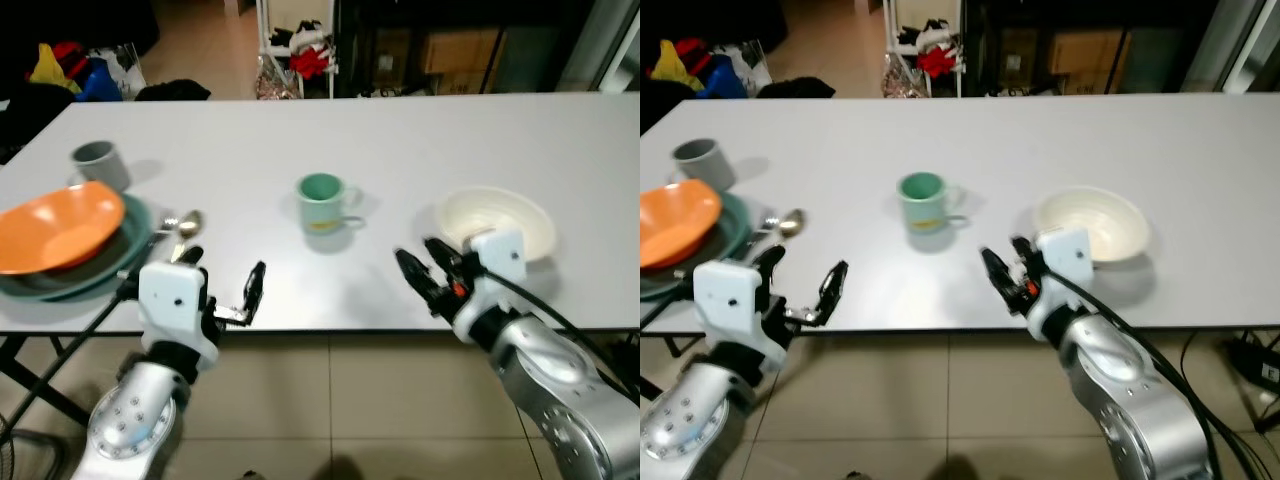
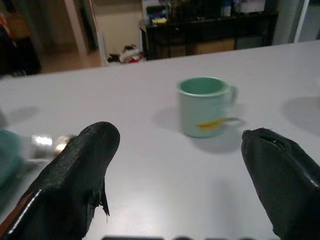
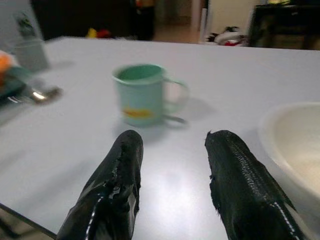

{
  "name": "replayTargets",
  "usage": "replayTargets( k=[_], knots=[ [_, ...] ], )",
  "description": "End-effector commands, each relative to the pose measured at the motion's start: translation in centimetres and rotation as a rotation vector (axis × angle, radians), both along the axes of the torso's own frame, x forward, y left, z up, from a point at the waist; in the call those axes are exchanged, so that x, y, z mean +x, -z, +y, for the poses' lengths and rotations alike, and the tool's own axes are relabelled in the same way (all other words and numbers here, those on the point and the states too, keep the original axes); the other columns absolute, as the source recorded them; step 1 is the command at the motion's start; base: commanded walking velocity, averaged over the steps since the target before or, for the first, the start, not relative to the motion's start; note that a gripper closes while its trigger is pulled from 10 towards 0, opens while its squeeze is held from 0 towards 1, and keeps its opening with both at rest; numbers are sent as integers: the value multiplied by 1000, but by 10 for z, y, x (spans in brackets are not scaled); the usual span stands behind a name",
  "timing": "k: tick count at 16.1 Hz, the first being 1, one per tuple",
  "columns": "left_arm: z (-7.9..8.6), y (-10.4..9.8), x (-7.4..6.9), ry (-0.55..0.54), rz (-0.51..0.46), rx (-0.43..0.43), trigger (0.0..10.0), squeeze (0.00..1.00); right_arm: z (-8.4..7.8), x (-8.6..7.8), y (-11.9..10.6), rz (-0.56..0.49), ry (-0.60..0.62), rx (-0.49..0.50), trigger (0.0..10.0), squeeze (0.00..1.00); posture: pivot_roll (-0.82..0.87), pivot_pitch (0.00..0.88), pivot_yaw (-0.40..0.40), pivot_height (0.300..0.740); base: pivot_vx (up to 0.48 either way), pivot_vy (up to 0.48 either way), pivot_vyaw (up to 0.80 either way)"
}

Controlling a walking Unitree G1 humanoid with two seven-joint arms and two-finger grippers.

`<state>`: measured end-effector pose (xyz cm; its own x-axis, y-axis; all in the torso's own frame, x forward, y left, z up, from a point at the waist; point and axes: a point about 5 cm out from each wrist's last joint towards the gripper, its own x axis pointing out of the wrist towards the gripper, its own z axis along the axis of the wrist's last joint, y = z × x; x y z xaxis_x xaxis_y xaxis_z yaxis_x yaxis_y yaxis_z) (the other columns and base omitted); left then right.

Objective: Setting the table

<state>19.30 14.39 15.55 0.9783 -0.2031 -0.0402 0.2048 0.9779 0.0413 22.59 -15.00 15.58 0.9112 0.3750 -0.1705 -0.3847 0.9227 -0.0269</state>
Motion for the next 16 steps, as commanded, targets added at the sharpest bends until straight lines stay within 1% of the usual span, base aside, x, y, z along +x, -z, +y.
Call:
replayTargets(
  k=[1, 3, 4, 6, 8, 9, 10, 11, 12, 13, 15, 16],
  knots=[
    [6, -3, -4, -34, -17, 34, 10000, 0, 6, -4, -1, -29, -35, -19, 10000, 0, -83, 28, 79, 740, 0, 0, 800],
    [7, -2, -9, -51, -21, 51, 10000, 0, 6, -10, 4, -15, -27, -17, 10000, 0, -74, 33, 83, 740, 0, 0, 800],
    [9, 2, -13, -67, -5, 79, 10000, 0, 6, -13, 9, -3, -33, -35, 10000, 0, -69, 32, 81, 740, 0, 0, 800],
    [11, 4, -16, -102, 8, 54, 10000, 0, 7, -14, 11, -6, -47, -32, 10000, 0, -64, 33, 77, 740, 0, 0, 800],
    [10, 6, -20, -94, 19, 67, 10000, 0, 8, -16, 13, -16, -53, -42, 10000, 0, -59, 28, 72, 740, 0, 0, 800],
    [9, 8, -23, -86, 26, 81, 10000, 0, 7, -17, 15, -16, -49, -29, 10000, 0, -62, 9, 75, 740, 0, 0, 800],
    [9, 10, -26, -93, 29, 73, 10000, 0, 7, -18, 17, -14, -52, -22, 10000, 0, -62, 0, 79, 740, 0, 0, 800],
    [8, 14, -24, -94, 35, 77, 10000, 0, 5, -16, 21, -12, -52, -33, 10000, 0, -62, 0, 81, 740, 0, 0, 800],
    [7, 17, -23, -88, 33, 100, 10000, 0, 4, -15, 24, -12, -50, -38, 10000, 0, -61, 0, 77, 740, 0, 0, 800],
    [6, 13, -19, -81, 18, 89, 10000, 0, 3, -12, 20, -30, -41, -28, 10000, 0, -63, 0, 77, 740, 0, 0, 800],
    [8, 9, -17, -106, 7, 60, 10000, 0, 4, -9, 17, -47, -39, -16, 10000, 0, -70, 0, 79, 740, 0, 0, 800],
    [10, 11, -16, -102, 11, 70, 10000, 0, 4, -10, 22, -30, -45, -27, 10000, 0, -73, 0, 82, 740, 0, 0, 800]
  ],
)
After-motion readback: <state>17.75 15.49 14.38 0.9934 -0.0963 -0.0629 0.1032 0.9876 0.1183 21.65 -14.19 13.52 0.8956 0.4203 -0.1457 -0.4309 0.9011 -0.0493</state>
